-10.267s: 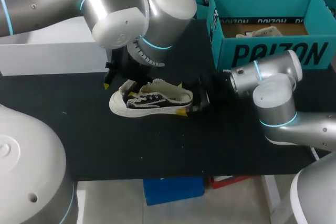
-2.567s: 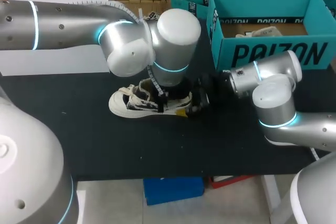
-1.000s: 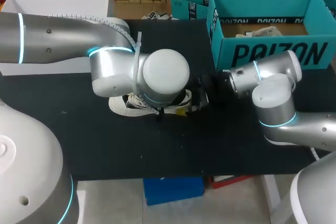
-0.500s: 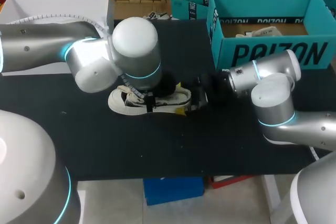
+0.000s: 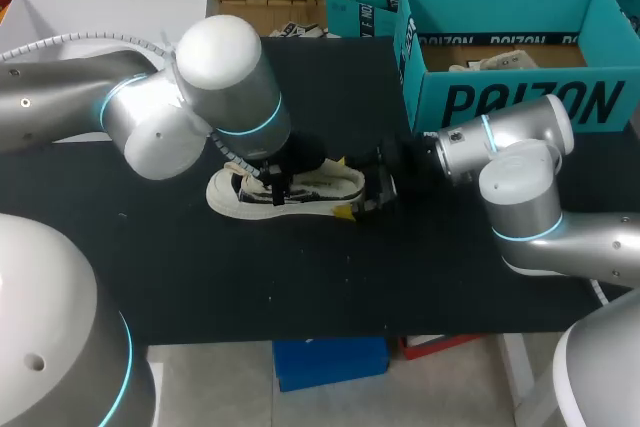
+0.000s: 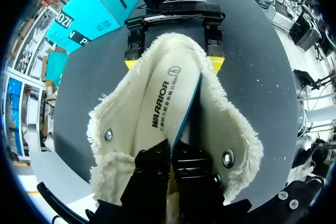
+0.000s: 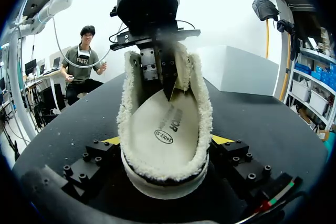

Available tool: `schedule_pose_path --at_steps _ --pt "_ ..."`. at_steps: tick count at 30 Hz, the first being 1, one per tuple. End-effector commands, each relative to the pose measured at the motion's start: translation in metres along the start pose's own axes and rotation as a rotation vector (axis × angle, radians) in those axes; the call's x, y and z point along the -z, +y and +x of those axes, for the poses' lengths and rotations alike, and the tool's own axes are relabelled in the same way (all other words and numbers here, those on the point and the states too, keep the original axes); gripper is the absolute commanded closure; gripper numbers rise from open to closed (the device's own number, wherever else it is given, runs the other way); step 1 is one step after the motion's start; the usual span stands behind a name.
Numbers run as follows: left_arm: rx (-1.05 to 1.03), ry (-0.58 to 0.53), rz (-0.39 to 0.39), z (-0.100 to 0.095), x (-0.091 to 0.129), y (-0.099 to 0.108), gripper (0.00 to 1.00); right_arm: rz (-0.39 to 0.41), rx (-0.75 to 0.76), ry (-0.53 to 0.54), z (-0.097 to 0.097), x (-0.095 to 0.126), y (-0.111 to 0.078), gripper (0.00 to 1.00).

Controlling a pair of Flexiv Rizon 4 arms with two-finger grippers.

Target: Take the shoe out of the shoebox, open the shoe tongue, remove and reinsert the insole, then place the shoe into the shoebox

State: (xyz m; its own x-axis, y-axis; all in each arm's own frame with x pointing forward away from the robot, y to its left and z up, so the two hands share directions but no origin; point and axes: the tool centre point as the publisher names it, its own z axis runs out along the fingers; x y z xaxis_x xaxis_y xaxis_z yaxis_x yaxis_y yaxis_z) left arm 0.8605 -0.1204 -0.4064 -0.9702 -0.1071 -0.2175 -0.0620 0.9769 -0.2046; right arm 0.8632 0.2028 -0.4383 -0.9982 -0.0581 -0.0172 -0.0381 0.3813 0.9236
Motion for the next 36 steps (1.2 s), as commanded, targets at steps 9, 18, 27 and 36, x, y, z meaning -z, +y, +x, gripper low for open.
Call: schedule_pose_path --at_steps 9,18,27,36 --pt "-0.007 0.035 0.071 -0.001 0.01 0.005 1.0 0.002 -0.001 0.0 0.001 0.002 -0.003 1.0" --pt "-0.103 0.045 0.085 0.013 0.01 -0.002 1.0 0.002 -0.001 0.0 0.001 0.002 -0.003 1.0" --pt "-0.132 0.038 0.108 0.013 0.013 -0.016 1.0 0.002 -0.001 0.0 0.001 0.002 -0.003 1.0" --pt "-0.157 0.05 0.09 0.015 0.002 -0.028 1.0 0.002 -0.001 0.0 0.001 0.002 -0.003 1.0"
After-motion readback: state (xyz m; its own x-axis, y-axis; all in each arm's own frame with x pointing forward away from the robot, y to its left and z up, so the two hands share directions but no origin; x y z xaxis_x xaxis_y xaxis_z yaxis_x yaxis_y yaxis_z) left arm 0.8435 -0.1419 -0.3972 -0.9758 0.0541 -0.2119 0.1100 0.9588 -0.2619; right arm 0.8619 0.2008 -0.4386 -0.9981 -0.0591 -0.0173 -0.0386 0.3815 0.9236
